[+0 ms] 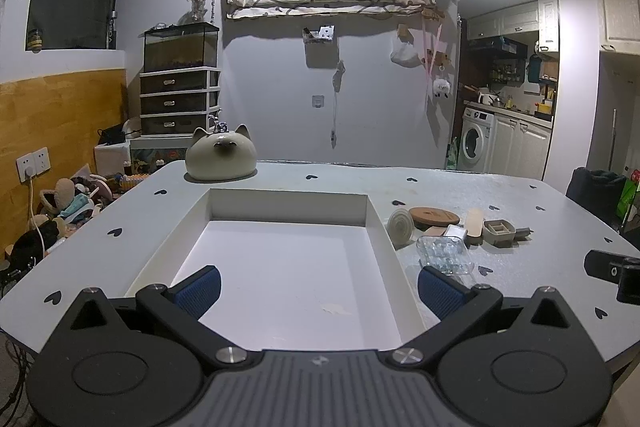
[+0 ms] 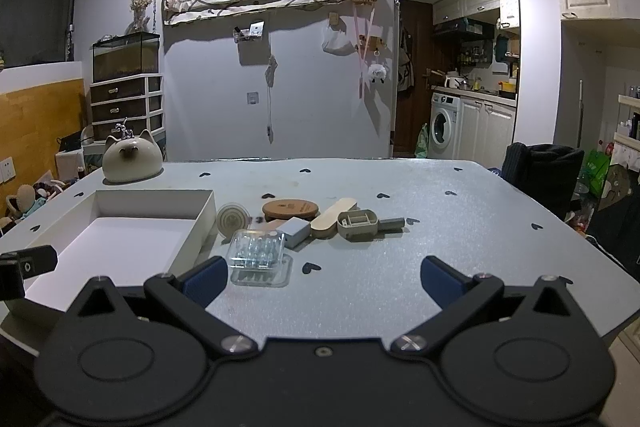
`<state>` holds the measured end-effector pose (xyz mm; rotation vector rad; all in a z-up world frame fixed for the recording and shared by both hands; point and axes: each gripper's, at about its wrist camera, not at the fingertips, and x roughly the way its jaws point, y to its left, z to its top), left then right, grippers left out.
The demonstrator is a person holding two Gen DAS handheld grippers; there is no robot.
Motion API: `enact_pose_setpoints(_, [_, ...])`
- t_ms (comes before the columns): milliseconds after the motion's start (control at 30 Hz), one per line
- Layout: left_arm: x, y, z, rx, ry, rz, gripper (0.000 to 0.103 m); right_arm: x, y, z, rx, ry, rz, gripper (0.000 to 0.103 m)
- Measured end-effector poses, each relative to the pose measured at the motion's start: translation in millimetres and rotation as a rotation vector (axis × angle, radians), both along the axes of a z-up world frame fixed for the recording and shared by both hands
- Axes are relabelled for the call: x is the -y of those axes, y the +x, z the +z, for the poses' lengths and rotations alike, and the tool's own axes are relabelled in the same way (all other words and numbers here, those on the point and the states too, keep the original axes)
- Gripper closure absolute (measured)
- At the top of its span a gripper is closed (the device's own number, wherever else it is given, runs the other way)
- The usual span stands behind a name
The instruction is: Organize rigid objects
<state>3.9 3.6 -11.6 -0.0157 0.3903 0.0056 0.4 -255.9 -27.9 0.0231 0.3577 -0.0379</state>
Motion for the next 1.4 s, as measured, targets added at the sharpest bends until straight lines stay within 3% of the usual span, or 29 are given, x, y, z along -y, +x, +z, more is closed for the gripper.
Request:
enact_pose_setpoints(767, [-0.9,1.0,-1.9,-0.001,-0.003,-0.001,0.0,-4.0,-1.1,6.3,-0.005,-0.001,-0.001,0.0])
enact_pose_setpoints(833, [-0.7,1.0,-1.7,-0.002,-0.003,0.0,0.0,-0.6,4.8,-6.6,-0.006,-0.002,-0.001,0.0])
enact_pose_setpoints(1200, [5.7,-0.8,-6.1,0.01,0.017,-0.009,0.0,0.2,1.1,1.0,-0.006,-0.001,0.0,0.0])
enact_pose_setpoints(1400, [-8.8,5.8,2.0,0.027,0.027,0.016,0.0,-2.5,6.0,-15.9,0.0,0.001,-0.009,0.0])
